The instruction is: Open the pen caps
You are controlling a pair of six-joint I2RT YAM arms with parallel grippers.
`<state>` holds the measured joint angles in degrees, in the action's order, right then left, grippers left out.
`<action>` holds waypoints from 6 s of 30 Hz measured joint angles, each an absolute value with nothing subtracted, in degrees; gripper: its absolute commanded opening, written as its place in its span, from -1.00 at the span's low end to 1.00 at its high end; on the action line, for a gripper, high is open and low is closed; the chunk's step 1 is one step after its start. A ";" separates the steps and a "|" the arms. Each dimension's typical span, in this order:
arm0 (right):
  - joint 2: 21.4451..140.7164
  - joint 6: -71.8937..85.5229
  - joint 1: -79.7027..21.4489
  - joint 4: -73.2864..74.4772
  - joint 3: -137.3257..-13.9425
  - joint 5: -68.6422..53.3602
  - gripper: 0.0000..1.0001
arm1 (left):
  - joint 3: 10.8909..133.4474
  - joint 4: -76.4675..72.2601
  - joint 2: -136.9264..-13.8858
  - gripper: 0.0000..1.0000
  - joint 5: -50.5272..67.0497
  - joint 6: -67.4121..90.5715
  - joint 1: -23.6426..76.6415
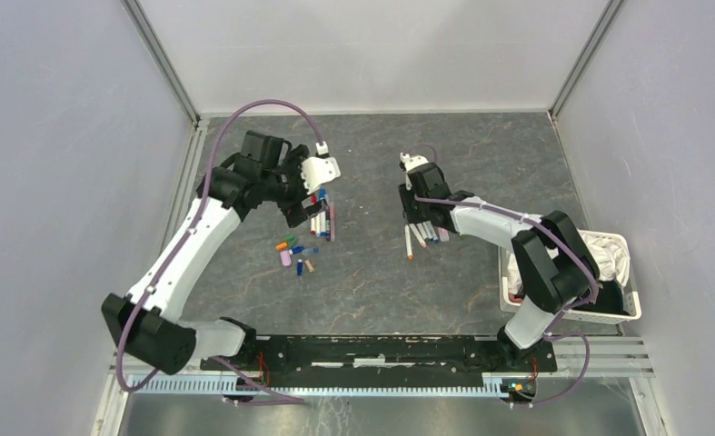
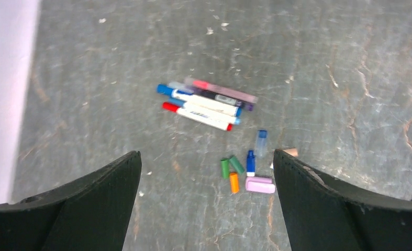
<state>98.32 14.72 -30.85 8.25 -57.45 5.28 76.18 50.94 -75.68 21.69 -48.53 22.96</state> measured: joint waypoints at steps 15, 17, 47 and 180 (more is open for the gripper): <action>112.18 16.78 -48.38 9.69 -81.54 8.67 -0.19 | 73.41 40.69 -69.32 1.00 7.03 -33.52 22.46; 116.25 17.15 -48.99 10.22 -84.53 8.58 -0.21 | 73.38 41.12 -70.24 1.00 6.87 -32.56 22.28; 127.09 18.15 -48.84 11.79 -91.85 13.02 -0.53 | 71.29 44.03 -70.87 0.95 6.37 -30.89 22.20; 97.76 17.37 -32.45 6.17 -54.48 3.73 -0.48 | 61.65 50.13 -82.30 1.00 31.59 -65.60 16.64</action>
